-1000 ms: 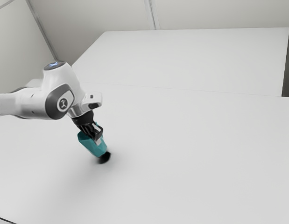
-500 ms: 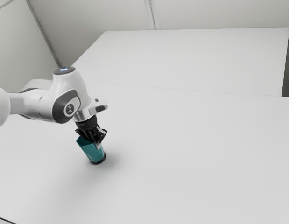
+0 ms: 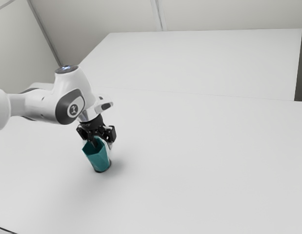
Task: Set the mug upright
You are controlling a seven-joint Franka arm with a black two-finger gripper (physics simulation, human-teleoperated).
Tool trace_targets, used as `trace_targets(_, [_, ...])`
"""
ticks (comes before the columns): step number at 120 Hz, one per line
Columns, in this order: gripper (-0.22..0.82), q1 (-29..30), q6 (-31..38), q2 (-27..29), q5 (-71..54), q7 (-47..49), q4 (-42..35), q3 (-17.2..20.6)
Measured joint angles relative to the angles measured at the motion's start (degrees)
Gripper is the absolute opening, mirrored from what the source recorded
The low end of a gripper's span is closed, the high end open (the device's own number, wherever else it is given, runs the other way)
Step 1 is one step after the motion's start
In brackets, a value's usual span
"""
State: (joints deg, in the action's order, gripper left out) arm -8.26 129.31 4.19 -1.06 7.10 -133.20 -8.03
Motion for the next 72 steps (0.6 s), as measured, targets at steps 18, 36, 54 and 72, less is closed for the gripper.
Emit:
trace_targets(18, [0.43, -0.18, -4.29, 1.3, 0.04, 1.13, 5.0, 0.59])
trace_targets(36, [0.51, 0.53, -10.89, 2.1, 0.58, 1.97, 14.03, 0.22])
trace_targets(54, [0.55, 4.12, -16.89, -0.07, 0.75, 1.75, 24.55, 0.57])
trace_targets(72, [0.57, 8.22, -22.17, -5.55, 0.73, -0.06, 34.75, 3.41])
